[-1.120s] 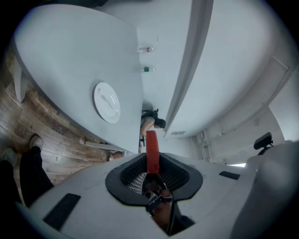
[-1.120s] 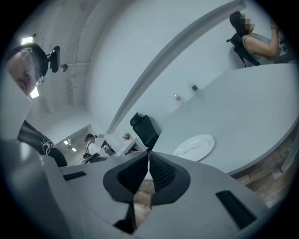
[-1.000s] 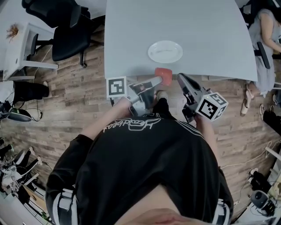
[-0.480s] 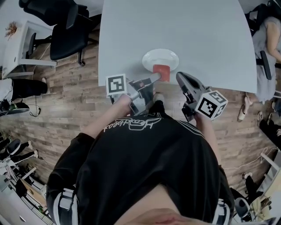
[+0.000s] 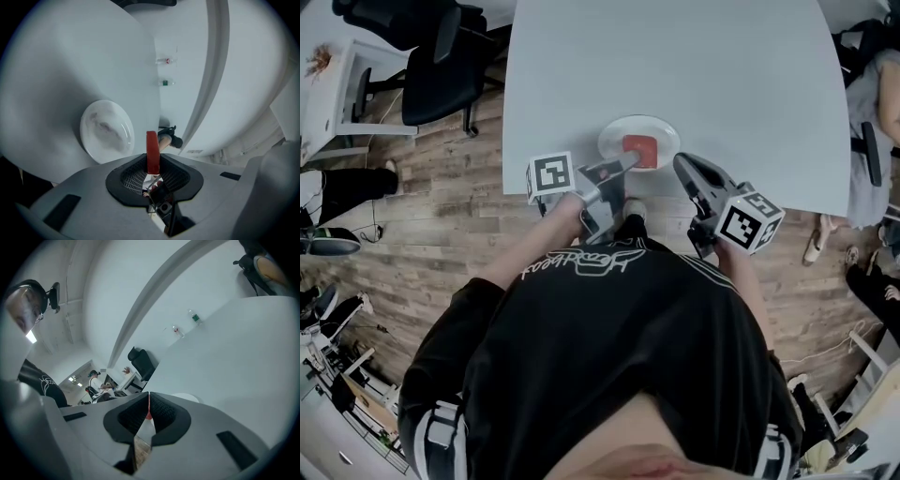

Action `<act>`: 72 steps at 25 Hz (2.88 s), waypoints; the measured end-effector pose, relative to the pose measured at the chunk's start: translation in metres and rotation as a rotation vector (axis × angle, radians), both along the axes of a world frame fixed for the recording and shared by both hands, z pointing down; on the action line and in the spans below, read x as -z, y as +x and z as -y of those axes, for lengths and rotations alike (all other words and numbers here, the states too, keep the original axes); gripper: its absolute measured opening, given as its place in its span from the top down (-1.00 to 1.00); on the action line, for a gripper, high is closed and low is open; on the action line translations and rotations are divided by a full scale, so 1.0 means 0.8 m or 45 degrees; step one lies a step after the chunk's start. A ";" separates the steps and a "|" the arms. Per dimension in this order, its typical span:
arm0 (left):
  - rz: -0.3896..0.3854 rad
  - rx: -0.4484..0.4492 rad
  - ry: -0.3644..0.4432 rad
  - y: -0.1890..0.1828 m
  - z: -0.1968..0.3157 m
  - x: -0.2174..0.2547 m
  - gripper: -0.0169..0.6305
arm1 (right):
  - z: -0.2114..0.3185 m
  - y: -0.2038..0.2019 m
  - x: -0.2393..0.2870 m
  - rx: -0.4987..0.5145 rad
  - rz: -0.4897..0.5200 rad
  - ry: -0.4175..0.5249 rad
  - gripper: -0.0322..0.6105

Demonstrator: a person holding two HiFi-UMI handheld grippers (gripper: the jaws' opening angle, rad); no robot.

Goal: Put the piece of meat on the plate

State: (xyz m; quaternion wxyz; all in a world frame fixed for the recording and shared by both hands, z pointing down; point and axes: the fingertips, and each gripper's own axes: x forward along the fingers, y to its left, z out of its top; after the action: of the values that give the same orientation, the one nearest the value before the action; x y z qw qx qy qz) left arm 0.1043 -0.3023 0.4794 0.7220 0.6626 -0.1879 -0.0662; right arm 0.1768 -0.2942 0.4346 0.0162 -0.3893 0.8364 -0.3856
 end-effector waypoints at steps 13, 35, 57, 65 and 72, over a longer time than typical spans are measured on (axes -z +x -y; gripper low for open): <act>0.189 0.007 -0.098 0.006 0.028 -0.045 0.69 | 0.034 0.008 -0.032 0.061 0.001 -0.070 0.86; 0.224 0.042 -0.236 0.019 0.034 -0.070 0.69 | 0.026 -0.021 -0.074 0.311 -0.013 -0.146 0.86; 0.128 0.116 -0.230 0.015 0.042 -0.053 0.33 | 0.008 -0.071 -0.094 0.498 -0.002 -0.191 0.86; 0.217 0.037 -0.135 0.012 0.035 -0.050 0.27 | -0.001 -0.074 -0.088 0.486 0.023 -0.196 0.86; 0.392 -0.053 0.113 0.008 0.044 -0.036 0.15 | -0.010 -0.060 -0.088 0.433 0.028 -0.211 0.86</act>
State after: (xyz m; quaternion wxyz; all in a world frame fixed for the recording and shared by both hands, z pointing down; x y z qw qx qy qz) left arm 0.1107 -0.3372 0.5086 0.6558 0.7000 -0.2794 0.0428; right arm 0.1290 -0.2865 0.5051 -0.0722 -0.2378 0.8552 -0.4548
